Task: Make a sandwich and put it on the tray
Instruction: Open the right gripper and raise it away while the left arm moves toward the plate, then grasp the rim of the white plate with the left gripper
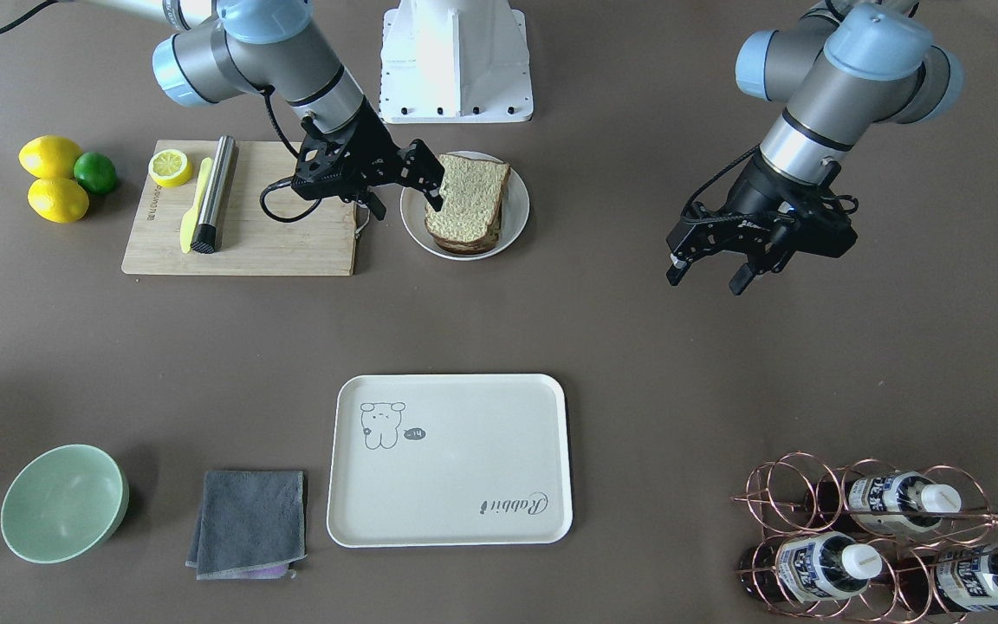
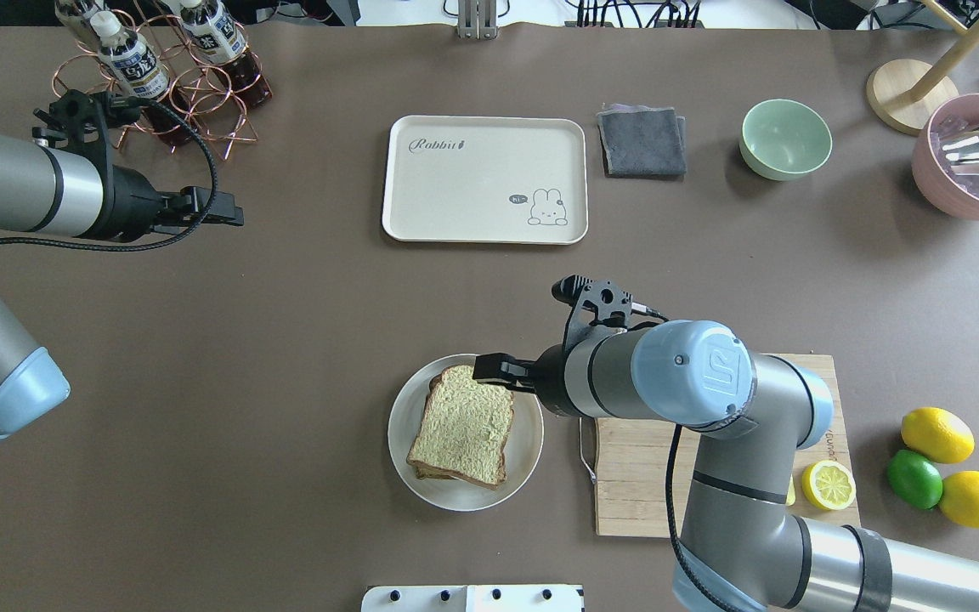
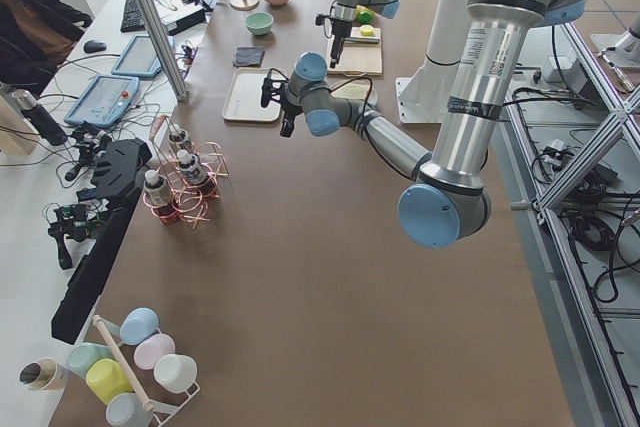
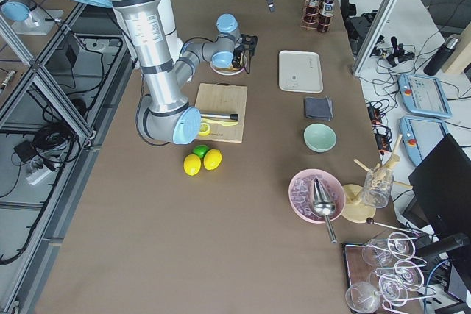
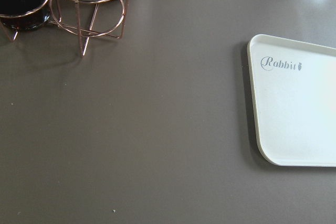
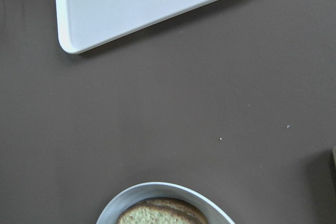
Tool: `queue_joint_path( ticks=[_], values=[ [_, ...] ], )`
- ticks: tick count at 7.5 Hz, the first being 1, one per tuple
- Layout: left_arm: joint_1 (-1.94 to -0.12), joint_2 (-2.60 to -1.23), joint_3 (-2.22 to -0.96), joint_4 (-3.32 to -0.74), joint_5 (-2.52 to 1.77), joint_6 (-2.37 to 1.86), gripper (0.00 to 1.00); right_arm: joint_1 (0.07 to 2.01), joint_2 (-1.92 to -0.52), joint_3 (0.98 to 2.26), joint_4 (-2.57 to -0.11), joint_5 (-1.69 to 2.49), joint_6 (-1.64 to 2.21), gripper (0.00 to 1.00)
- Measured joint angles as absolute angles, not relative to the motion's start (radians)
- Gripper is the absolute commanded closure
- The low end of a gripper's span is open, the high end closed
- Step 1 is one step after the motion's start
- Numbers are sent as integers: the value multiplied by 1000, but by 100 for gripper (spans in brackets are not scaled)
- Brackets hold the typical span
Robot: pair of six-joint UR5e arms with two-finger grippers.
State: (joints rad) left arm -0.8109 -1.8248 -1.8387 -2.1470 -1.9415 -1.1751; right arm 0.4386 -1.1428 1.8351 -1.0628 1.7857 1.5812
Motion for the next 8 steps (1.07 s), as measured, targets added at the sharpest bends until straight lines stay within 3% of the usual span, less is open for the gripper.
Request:
queue_joint_path(
  ticks=[5, 8],
  values=[
    [-613, -1896, -1836, -2154, -1798, -1357, 4, 752, -1246, 1829, -1067, 2041, 1429, 0],
    [-456, -1907, -1840, -2155, -1665, -1419, 21, 850, -1304, 1827, -1059, 2121, 1343, 0]
  ],
)
